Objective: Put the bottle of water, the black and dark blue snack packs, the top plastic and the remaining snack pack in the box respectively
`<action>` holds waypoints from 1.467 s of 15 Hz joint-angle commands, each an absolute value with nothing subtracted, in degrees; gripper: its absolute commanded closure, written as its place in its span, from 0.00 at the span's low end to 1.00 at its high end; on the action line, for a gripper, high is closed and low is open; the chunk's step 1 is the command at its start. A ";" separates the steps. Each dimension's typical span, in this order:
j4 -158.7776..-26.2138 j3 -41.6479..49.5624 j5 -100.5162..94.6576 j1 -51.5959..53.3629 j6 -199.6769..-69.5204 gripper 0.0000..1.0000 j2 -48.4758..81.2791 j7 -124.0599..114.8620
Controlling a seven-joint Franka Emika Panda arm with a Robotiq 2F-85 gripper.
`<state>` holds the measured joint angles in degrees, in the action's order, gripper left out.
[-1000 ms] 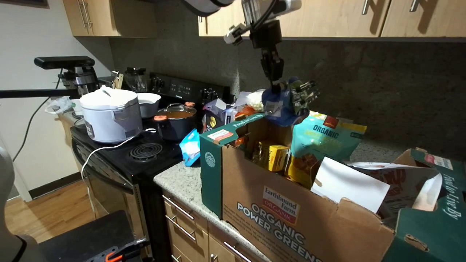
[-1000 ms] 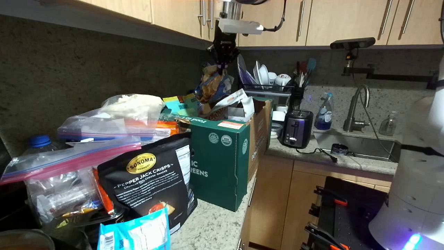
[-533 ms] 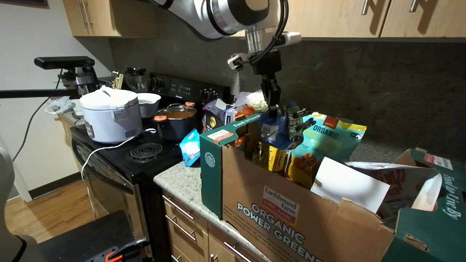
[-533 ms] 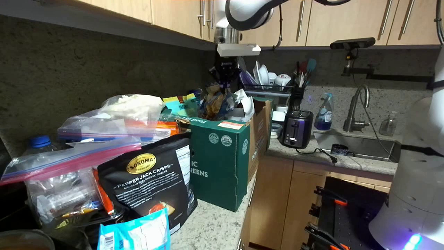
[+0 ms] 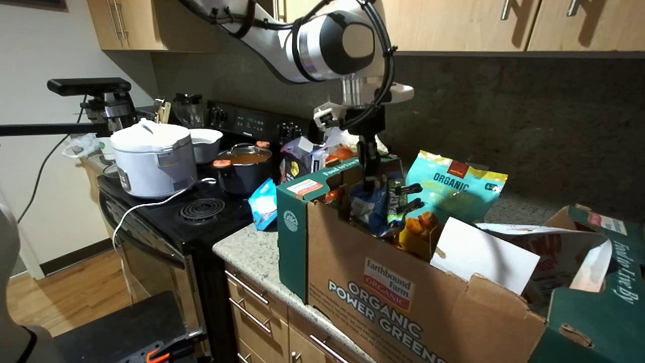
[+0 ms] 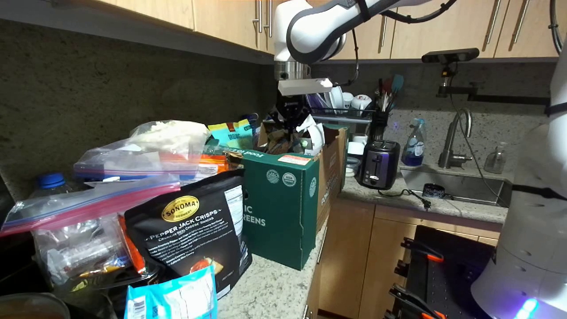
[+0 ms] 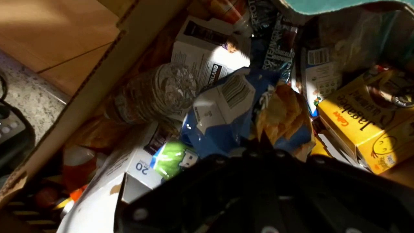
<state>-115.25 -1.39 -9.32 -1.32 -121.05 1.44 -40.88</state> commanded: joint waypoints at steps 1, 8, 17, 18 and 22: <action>-116.58 -0.51 -6.99 -0.85 -122.71 1.00 1.62 -41.06; -116.43 -0.12 -4.57 -0.69 -122.06 0.77 2.74 -40.35; -116.01 -0.99 -4.60 0.72 -121.25 0.13 -0.32 -39.98; -116.01 -1.24 -4.64 1.05 -121.20 0.07 -1.21 -39.76; -116.00 -2.70 -4.72 2.54 -120.13 0.00 -5.51 -37.46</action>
<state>-115.21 -1.70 -5.05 1.82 -121.17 -1.55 -39.59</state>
